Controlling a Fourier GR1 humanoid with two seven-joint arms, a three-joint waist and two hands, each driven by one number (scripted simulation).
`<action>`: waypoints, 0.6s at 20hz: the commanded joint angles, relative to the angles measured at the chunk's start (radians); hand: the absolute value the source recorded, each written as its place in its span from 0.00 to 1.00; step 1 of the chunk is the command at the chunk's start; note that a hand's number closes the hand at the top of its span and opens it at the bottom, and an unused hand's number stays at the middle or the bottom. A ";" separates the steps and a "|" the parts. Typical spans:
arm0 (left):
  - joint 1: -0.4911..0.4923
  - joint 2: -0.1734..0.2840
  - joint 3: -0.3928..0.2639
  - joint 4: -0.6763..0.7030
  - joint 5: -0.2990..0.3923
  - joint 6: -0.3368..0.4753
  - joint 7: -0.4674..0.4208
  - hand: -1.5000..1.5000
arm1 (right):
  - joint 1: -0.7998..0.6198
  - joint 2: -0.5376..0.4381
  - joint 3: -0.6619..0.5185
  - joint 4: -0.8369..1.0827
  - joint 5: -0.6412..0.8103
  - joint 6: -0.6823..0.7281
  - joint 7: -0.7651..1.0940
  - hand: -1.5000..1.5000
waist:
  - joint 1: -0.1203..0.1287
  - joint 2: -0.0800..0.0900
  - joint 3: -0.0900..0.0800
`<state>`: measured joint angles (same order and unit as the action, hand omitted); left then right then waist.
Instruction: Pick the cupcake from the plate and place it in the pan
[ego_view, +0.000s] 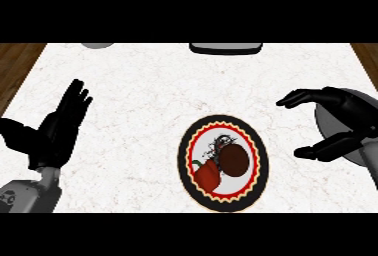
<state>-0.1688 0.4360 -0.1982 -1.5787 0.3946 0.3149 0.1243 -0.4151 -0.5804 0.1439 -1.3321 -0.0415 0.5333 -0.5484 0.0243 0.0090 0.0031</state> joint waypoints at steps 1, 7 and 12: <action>-0.012 -0.003 0.016 0.025 -0.006 -0.009 -0.007 0.50 | -0.066 -0.093 0.005 0.094 0.160 0.032 -0.222 0.00 | 0.001 0.001 -0.001; -0.037 0.013 0.056 0.023 0.004 -0.033 0.050 0.50 | -0.188 -0.043 0.119 0.070 0.268 -0.012 -0.150 0.00 | -0.011 -0.008 -0.003; 0.002 -0.013 0.050 0.026 -0.006 -0.039 0.008 0.50 | -0.258 -0.003 0.258 -0.010 0.447 -0.081 -0.009 0.00 | -0.013 -0.010 -0.004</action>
<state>-0.1844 0.4200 -0.1681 -1.5573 0.3833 0.2945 0.1466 -0.6391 -0.6001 0.3233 -1.2850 0.3016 0.4535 -0.6066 0.0188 0.0022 -0.0001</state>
